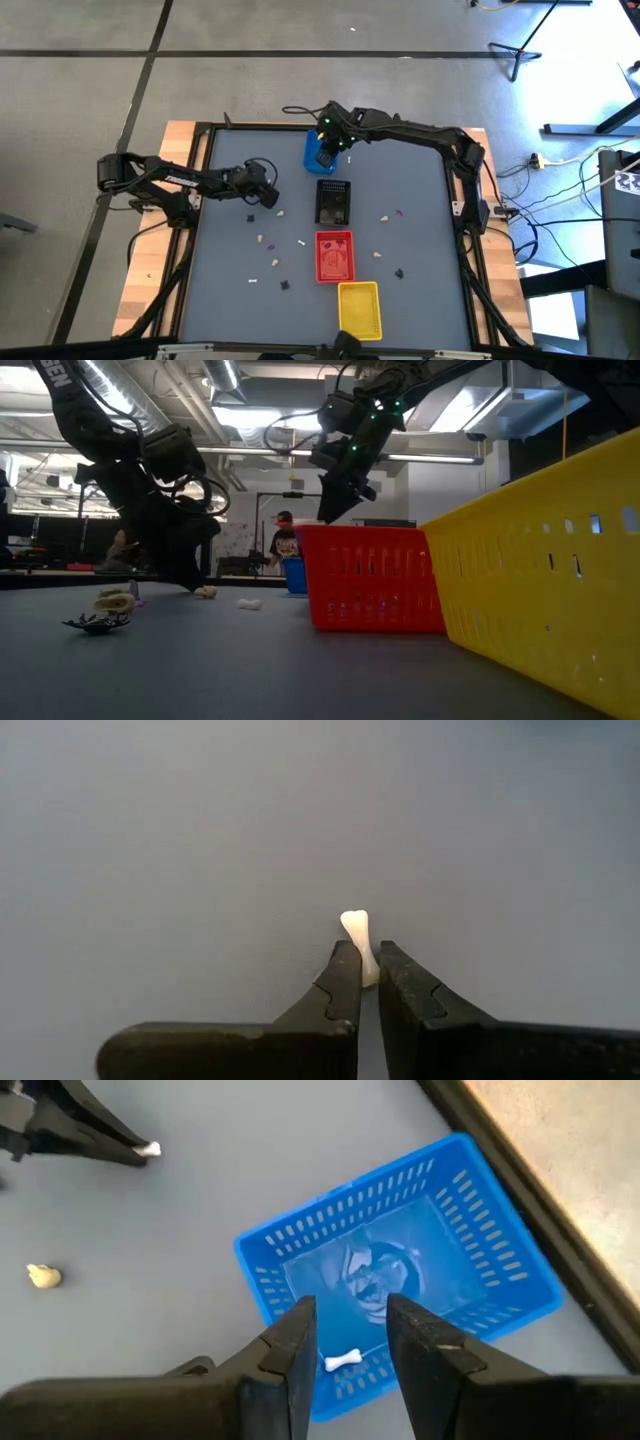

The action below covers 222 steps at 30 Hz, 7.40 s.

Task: Sort Halloween decoration
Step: Put the white bone toy into the blue bin

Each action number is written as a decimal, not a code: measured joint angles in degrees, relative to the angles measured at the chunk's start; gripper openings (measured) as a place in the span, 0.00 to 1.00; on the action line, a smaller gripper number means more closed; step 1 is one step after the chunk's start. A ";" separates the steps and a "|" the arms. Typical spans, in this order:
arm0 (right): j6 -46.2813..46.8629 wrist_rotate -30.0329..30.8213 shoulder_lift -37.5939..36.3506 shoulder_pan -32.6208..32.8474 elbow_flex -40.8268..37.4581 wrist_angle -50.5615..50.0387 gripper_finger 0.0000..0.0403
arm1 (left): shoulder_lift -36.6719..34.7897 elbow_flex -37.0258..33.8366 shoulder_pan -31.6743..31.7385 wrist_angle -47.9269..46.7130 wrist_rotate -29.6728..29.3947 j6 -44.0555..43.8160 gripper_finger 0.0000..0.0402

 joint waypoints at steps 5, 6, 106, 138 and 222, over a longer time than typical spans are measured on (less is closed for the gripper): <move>-1.24 0.53 -1.60 -0.71 0.02 -0.65 0.30 | -0.02 0.56 1.17 -0.18 1.08 0.04 0.01; -1.24 0.53 -1.96 -0.77 0.02 -0.69 0.30 | -0.02 0.73 1.39 -0.32 1.21 0.06 0.01; 18.01 6.49 -3.01 -4.73 -22.03 8.81 0.30 | 17.99 15.82 2.42 41.36 0.58 15.58 0.26; 29.27 13.56 -2.97 -2.04 -27.83 17.30 0.30 | 17.97 15.80 2.39 41.36 0.58 15.57 0.26; 24.47 13.56 -6.50 -2.67 -28.04 15.01 0.05 | 17.94 15.76 2.39 41.71 0.80 15.58 0.26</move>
